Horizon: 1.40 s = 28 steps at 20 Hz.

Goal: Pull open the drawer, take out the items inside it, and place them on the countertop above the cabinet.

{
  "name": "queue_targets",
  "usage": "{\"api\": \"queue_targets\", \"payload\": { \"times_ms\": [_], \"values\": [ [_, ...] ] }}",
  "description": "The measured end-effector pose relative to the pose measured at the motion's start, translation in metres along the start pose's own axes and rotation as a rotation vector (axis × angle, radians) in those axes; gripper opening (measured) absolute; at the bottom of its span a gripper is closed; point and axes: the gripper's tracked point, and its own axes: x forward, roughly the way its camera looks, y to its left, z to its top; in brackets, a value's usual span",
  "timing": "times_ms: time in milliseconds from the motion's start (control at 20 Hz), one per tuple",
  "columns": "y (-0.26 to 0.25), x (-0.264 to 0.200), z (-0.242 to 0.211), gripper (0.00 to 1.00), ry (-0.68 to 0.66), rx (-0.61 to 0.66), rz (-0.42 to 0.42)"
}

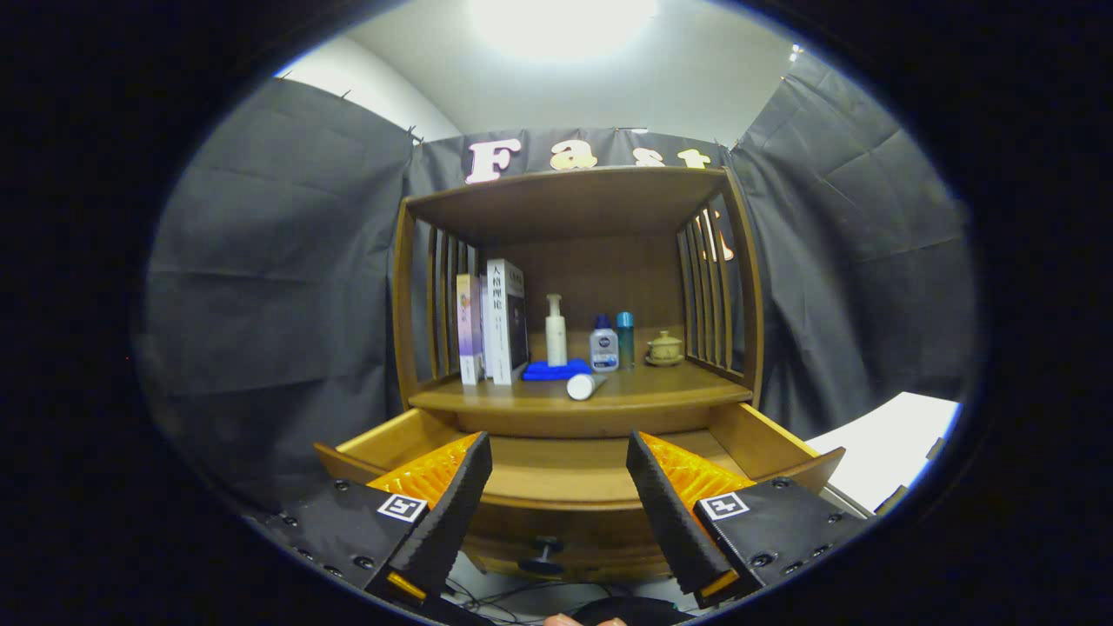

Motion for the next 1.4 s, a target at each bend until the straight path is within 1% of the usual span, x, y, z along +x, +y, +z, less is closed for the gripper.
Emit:
{"api": "queue_targets", "payload": {
  "times_ms": [100, 200, 250, 350, 600, 750, 900, 1050, 1400],
  "values": [
    [0.005, -0.001, -0.021, 0.98, 0.027, 0.001, 0.008],
    [0.009, 0.001, -0.044, 0.98, 0.075, 0.032, 0.018],
    [0.009, 0.0, -0.054, 0.98, 0.102, 0.039, 0.01],
    [0.009, 0.004, -0.076, 0.98, 0.156, 0.025, -0.001],
    [0.005, 0.014, -0.11, 0.98, 0.215, -0.027, -0.039],
    [0.0, 0.019, -0.116, 0.98, 0.227, -0.028, -0.083],
    [0.0, 0.022, -0.116, 0.99, 0.211, -0.071, -0.105],
    [0.0, 0.023, -0.116, 0.99, 0.212, -0.064, -0.131],
    [0.003, 0.035, -0.122, 1.0, 0.233, -0.052, -0.113]
  ]
}}
